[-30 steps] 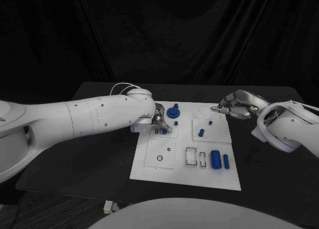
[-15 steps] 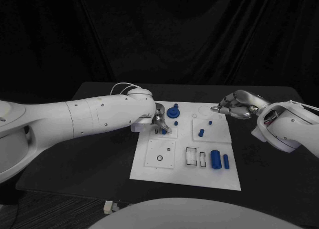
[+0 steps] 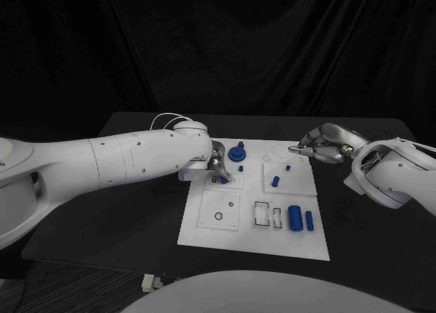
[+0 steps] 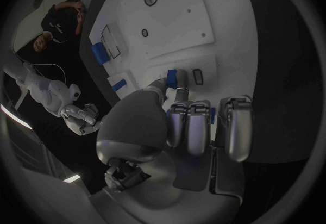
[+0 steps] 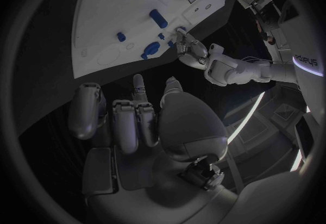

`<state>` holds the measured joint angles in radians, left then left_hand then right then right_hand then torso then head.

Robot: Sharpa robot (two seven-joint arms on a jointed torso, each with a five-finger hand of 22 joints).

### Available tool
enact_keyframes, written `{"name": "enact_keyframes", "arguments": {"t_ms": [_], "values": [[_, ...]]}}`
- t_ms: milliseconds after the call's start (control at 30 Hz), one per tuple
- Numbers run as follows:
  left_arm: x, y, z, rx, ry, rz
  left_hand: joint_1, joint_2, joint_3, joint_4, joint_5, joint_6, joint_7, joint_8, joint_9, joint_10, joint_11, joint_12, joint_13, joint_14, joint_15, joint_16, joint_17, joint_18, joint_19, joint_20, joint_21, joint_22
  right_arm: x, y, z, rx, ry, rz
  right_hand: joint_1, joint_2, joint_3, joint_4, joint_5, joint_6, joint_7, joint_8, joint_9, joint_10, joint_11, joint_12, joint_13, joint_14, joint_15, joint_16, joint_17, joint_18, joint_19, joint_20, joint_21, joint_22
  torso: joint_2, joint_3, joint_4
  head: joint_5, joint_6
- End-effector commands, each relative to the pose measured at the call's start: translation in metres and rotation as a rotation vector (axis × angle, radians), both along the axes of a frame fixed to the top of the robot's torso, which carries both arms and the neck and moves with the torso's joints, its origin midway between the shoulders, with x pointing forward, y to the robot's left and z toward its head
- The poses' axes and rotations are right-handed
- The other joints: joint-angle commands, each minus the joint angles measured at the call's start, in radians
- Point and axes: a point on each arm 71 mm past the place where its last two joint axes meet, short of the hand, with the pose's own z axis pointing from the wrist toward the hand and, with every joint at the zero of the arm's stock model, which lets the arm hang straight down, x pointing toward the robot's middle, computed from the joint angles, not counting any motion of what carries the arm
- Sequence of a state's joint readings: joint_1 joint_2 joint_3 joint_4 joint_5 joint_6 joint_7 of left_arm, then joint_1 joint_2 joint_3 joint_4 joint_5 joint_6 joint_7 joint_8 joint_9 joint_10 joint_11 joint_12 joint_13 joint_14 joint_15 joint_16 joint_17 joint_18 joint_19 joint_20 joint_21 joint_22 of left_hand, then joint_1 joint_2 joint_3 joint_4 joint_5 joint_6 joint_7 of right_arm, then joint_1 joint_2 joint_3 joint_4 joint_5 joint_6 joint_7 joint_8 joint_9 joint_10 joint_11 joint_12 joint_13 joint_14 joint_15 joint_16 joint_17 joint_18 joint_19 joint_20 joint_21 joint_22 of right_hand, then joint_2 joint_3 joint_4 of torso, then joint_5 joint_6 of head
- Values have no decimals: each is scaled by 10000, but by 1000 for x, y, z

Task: Assemble the parts on the task board

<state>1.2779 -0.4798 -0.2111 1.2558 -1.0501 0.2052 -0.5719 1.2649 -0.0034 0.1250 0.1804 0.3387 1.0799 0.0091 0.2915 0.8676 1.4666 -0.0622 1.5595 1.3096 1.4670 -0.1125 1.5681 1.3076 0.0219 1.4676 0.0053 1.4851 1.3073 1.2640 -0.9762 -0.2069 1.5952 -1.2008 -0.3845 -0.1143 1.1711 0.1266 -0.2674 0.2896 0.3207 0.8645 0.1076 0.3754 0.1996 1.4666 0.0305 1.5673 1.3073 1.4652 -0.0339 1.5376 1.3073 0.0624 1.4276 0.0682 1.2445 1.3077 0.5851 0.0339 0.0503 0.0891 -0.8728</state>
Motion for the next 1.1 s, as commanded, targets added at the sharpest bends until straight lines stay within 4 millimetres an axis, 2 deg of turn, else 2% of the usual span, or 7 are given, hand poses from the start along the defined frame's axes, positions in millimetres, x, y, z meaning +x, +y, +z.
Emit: {"name": "enact_keyframes", "arguments": {"t_ms": [33, 200, 867, 1100], "values": [[-2, -2, -2, -82, 35, -60, 88, -7, 86, -25, 80, 36, -71, 44, -6, 970, -55, -45, 2470, 1038, 13, 27, 2632, -4, 568, -11, -14, 2333, 0, -1, -2, -61, 74, -93, 82, 0, -57, 7, 47, 25, -60, 41, 16, 1042, -61, 35, 2635, 838, -86, -57, 1721, 161, -93, -4, -69, 1505, -3, 0, 4, -3, 2], [-2, 0, -1, -119, -25, 8, 114, -24, 169, -52, 232, 59, -80, 60, -7, 969, -62, -49, 2467, 1038, 6, 27, 2632, -5, 573, -17, -10, 2337, -1, -1, -2, -63, 78, -103, 82, 0, -57, 7, 47, 25, -60, 41, 16, 1042, -61, 35, 2635, 838, -86, -57, 1721, 161, -93, -4, -69, 1505, -1, -1, 0, -7, 2], [-1, 1, 1, -12, -16, 33, 89, -24, 274, -33, 374, 161, -101, 116, 1, 978, -79, -30, 2483, 1038, -8, 27, 2632, -14, 596, -28, 24, 2353, 0, -3, -2, -77, 86, -128, 82, 0, -57, 7, 47, 25, -60, 41, 16, 1042, -61, 35, 2635, 838, -86, -57, 1721, 161, -93, -4, -69, 1505, -11, -2, -2, -48, 2], [0, 3, 2, 447, 359, -165, 27, -63, 310, 2, 234, 217, -108, 138, -4, 969, -85, -52, 2463, 1038, -14, 27, 2632, -9, 589, -35, 3, 2348, 0, -3, -2, -85, 93, -135, 84, 7, -77, 8, 48, 22, -62, 45, 23, 1042, -63, 35, 2635, 835, -88, -65, 1707, 164, -98, -7, -93, 1497, -8, -1, -3, -47, 2]]}}
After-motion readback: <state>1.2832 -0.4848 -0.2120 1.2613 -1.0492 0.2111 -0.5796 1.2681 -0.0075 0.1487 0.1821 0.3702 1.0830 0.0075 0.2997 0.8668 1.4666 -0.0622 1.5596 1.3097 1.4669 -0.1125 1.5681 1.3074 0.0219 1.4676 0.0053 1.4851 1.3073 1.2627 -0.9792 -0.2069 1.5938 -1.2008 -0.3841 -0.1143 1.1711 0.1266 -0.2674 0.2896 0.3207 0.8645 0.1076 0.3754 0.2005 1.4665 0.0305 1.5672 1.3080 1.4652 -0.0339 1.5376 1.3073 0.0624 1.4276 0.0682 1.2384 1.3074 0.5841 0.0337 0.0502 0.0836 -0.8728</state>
